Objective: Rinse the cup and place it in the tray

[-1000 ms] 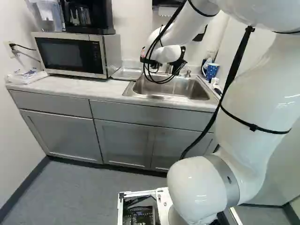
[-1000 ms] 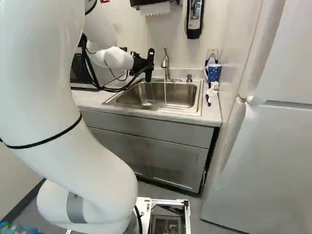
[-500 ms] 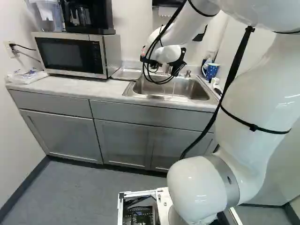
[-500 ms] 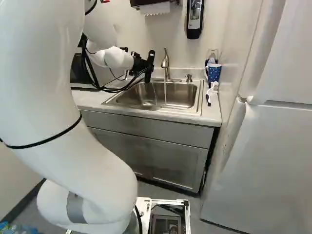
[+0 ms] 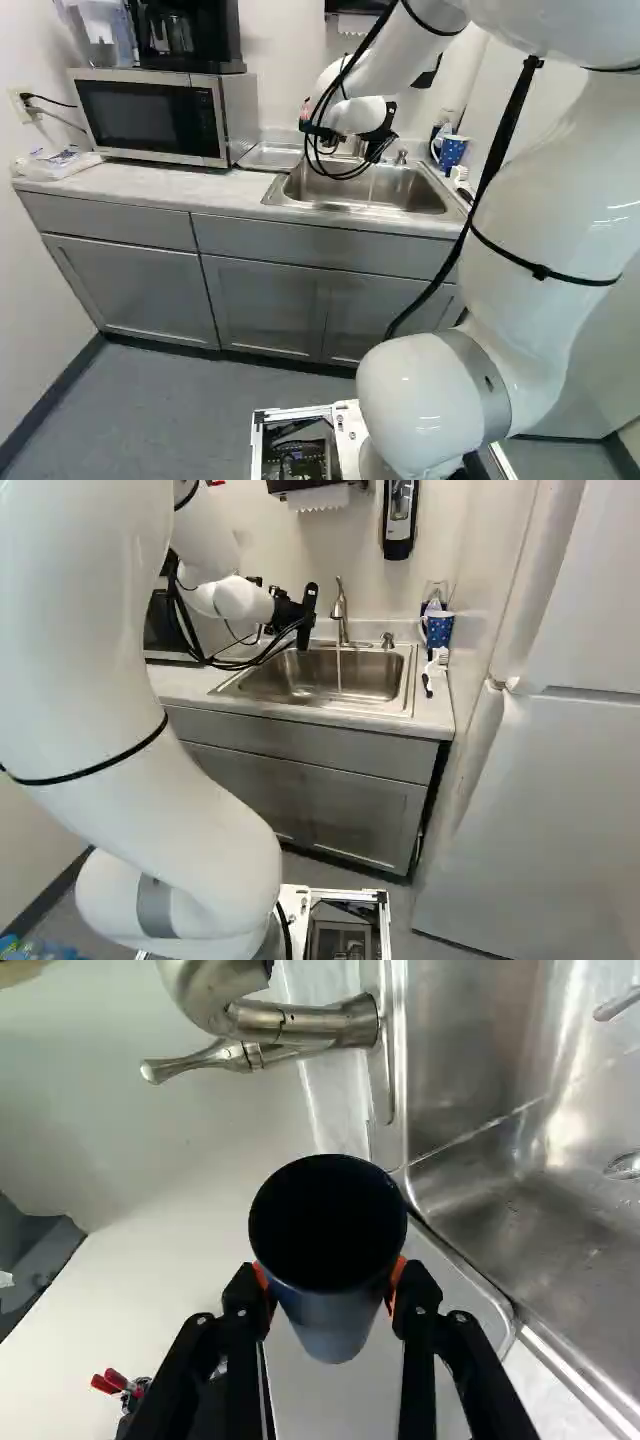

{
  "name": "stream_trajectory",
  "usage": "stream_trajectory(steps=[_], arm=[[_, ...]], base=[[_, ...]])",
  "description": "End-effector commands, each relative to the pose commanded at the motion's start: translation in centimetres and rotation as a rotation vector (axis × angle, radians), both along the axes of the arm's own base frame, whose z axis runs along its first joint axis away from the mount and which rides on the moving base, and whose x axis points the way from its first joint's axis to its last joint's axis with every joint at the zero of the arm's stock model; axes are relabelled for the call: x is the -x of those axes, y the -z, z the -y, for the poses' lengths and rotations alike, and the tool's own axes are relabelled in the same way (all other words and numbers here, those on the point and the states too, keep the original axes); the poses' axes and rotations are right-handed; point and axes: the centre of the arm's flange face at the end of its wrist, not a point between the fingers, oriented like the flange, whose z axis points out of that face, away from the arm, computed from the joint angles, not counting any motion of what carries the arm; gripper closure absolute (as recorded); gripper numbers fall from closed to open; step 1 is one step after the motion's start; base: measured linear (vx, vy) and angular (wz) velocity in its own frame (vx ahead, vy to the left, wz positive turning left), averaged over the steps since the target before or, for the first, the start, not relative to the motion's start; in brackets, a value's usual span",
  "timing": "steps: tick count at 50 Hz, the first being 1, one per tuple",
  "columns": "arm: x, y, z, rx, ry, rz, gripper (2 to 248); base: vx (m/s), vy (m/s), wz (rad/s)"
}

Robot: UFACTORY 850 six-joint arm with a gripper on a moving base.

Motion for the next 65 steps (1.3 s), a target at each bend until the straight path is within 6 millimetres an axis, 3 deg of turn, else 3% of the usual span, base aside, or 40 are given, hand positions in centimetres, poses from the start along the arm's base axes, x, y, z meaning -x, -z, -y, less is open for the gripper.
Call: stream_trajectory(steps=[39,65], arm=[[0.0,0.0,0.0,0.002,-0.001,0.0,126],[0.0,0.0,0.0,0.232,-0.069,0.007,126]], base=[[0.0,0.0,0.0],[0.0,0.0,0.0]])
